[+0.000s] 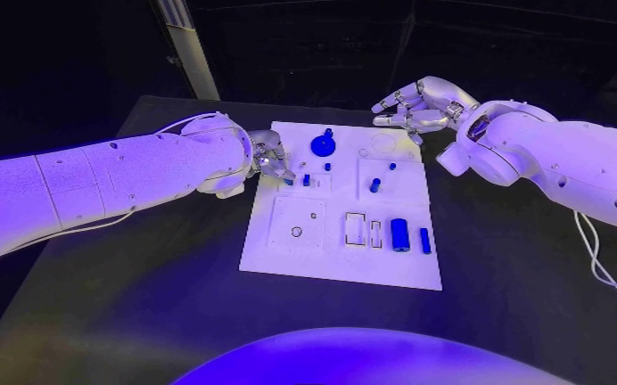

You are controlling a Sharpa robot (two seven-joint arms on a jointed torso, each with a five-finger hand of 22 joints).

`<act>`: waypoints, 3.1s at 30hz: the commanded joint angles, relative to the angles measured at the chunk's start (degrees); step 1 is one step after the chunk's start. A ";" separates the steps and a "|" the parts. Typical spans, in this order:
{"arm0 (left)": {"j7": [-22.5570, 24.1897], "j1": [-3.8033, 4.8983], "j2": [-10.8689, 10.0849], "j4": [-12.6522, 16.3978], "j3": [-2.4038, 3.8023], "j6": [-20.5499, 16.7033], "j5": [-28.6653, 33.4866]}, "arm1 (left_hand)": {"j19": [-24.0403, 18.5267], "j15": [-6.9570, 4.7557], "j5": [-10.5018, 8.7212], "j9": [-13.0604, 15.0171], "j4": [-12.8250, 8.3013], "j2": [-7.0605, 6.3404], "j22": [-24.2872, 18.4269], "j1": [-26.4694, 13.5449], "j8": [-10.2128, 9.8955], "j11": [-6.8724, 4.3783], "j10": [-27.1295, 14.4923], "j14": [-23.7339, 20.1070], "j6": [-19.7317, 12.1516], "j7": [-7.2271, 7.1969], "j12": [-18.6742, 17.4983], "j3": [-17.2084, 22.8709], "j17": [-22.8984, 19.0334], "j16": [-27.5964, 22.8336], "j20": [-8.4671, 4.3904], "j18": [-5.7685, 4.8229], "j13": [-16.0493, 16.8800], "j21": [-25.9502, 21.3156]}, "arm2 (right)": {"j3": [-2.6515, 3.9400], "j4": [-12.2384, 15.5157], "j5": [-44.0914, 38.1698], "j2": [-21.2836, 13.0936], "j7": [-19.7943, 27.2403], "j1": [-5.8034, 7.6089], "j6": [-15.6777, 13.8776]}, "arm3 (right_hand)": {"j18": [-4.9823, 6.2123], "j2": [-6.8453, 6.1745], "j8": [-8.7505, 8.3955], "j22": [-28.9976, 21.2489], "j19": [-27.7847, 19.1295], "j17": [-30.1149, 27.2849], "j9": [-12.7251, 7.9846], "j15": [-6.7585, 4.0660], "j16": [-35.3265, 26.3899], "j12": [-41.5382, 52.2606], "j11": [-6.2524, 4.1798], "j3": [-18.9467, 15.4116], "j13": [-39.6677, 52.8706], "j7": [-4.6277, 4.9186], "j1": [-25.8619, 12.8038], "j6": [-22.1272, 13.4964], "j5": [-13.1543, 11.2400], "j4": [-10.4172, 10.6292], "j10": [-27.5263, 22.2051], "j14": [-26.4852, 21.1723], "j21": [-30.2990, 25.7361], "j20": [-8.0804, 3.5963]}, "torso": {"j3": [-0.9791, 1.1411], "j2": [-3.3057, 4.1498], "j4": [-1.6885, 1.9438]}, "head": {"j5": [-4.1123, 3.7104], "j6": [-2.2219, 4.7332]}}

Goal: Assemble the parts on the task board

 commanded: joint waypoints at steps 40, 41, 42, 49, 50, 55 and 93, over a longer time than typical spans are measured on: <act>-0.16 -0.12 1.47 -1.62 -0.18 0.84 -0.41 | 0.40 -1.01 -0.10 -0.57 -0.03 -3.64 0.81 -9.13 1.34 -0.88 1.11 5.95 2.52 -1.17 1.08 0.68 15.09 0.18 -0.67 -0.22 0.67 0.18 | 0.03 0.00 -0.03 0.19 0.53 0.09 0.60 | 0.50 -0.06 0.22 -0.35 -0.59 -0.27 -0.07 -0.12 -0.46 -0.27 0.15 -0.39 -0.29 -0.05 -0.58 -0.51 0.28 -0.03 -0.40 1.35 -0.52 -0.04 | 0.01 0.02 -0.06 | -0.13 -0.70; -0.20 -0.12 1.48 -1.68 -0.18 0.80 -0.41 | 0.41 -1.02 -0.10 -0.60 0.13 -3.72 0.83 -9.32 1.33 -0.88 1.11 5.95 2.56 -1.17 1.09 0.53 15.09 0.18 -0.67 -0.22 0.67 0.18 | 0.03 -0.01 -0.03 0.19 0.53 0.09 0.59 | 0.50 -0.06 0.22 -0.35 -0.59 -0.27 -0.07 -0.12 -0.46 -0.27 0.15 -0.39 -0.29 -0.05 -0.58 -0.51 0.28 -0.03 -0.40 1.35 -0.52 -0.04 | 0.00 0.01 -0.06 | -0.13 -0.70; -0.22 -0.12 1.48 -1.71 -0.18 0.77 -0.41 | 0.42 -1.02 -0.11 -0.62 0.26 -3.78 0.86 -9.46 1.33 -0.88 1.11 5.95 2.58 -1.18 1.09 0.40 15.09 0.18 -0.68 -0.23 0.66 0.20 | 0.03 -0.01 -0.03 0.19 0.53 0.09 0.58 | 0.50 -0.06 0.22 -0.35 -0.59 -0.27 -0.07 -0.12 -0.46 -0.27 0.15 -0.39 -0.29 -0.05 -0.58 -0.51 0.28 -0.03 -0.40 1.35 -0.52 -0.04 | 0.01 0.02 -0.05 | -0.12 -0.69; -0.53 -0.12 1.34 -1.81 -0.17 -0.02 -0.40 | 0.36 -0.94 -0.21 -0.91 3.44 -5.37 0.72 -12.93 1.38 -0.71 0.79 5.95 2.98 -0.97 0.72 -3.34 15.09 0.18 -0.65 -0.20 -0.02 0.02 | 0.03 -0.04 -0.03 0.19 0.55 0.09 0.61 | 0.52 -0.05 0.22 -0.50 -0.64 -0.35 -0.08 -0.12 -0.53 -0.32 0.15 -0.41 -0.36 -0.05 -0.60 -0.53 0.29 -0.01 -0.45 1.33 -0.60 -0.04 | -0.02 0.03 -0.02 | -0.18 -0.81; -0.57 -0.12 1.29 -1.78 -0.17 -0.19 -0.38 | 0.33 -0.92 -0.20 -0.91 3.86 -5.62 0.64 -13.34 1.44 -0.70 0.65 5.95 2.97 -0.94 0.52 -4.14 15.09 0.18 -0.64 -0.18 -0.33 -0.05 | 0.03 -0.04 -0.03 0.19 0.55 0.09 0.62 | 0.53 -0.05 0.22 -0.53 -0.66 -0.36 -0.08 -0.12 -0.54 -0.34 0.15 -0.42 -0.38 -0.05 -0.60 -0.53 0.29 0.00 -0.47 1.32 -0.62 -0.04 | -0.02 0.04 -0.01 | -0.15 -0.71; -0.34 -0.12 0.89 -1.49 -0.16 -1.83 0.24 | 0.17 -0.96 -0.07 -0.91 6.27 -5.83 0.28 -13.65 1.76 -0.65 -0.40 5.95 2.19 -0.89 -0.61 -10.41 15.09 0.18 -0.64 -0.09 -2.11 -0.42 | 0.03 -0.08 -0.03 0.19 0.53 0.09 0.60 | 0.54 -0.05 0.22 -0.61 -0.68 -0.38 -0.08 -0.12 -0.56 -0.36 0.15 -0.43 -0.41 -0.05 -0.61 -0.54 0.29 0.01 -0.49 1.32 -0.66 -0.03 | -0.06 0.01 0.01 | -0.24 -0.70; 29.77 -0.07 8.51 -8.90 -1.60 -16.86 -15.79 | -15.10 4.66 0.07 -19.22 -0.30 -4.85 -38.14 14.18 -15.06 6.31 -22.99 -4.21 -5.67 5.33 -34.59 -14.15 -12.68 -18.83 4.22 7.02 -38.27 -36.13 | 0.03 -0.38 -0.03 0.54 1.62 0.04 -0.96 | 1.04 0.36 0.22 -4.03 -2.19 -2.55 -0.15 0.04 -2.42 -2.48 0.31 -0.36 -2.89 0.12 0.11 -1.01 0.69 -0.28 -3.04 0.51 -2.85 0.10 | -0.04 0.09 -0.23 | -1.26 1.11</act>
